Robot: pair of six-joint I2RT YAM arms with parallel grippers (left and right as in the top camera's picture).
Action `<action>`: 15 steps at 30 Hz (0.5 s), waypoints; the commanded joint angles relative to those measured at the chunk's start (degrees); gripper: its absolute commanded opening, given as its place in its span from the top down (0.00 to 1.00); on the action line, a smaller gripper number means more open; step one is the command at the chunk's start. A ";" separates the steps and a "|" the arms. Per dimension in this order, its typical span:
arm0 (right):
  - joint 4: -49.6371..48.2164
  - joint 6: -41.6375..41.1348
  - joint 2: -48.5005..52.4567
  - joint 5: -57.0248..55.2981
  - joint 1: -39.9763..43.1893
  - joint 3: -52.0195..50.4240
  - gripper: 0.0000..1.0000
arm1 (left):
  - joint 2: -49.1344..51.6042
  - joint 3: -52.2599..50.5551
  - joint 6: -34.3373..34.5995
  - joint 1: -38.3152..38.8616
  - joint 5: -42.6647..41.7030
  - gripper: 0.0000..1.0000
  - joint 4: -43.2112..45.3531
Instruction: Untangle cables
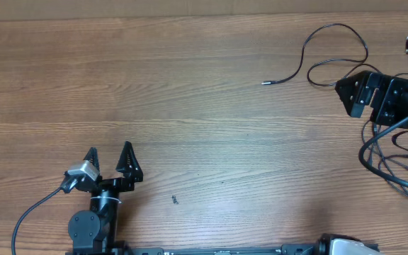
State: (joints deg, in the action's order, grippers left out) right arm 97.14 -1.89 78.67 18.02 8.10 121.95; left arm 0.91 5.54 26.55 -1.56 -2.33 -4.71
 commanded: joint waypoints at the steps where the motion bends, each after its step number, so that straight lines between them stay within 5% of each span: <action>1: -0.11 0.26 -0.07 0.09 -0.44 0.28 0.00 | -0.74 -0.63 -1.29 0.22 0.85 0.01 -0.57; 15: -0.11 0.26 -0.07 0.09 -0.44 0.28 0.00 | -0.74 -0.70 -1.27 0.20 1.64 0.00 -6.16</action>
State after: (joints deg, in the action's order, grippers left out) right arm 97.12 -1.89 78.67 18.00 8.10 121.95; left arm 0.91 5.21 26.55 -1.56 -1.34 -10.28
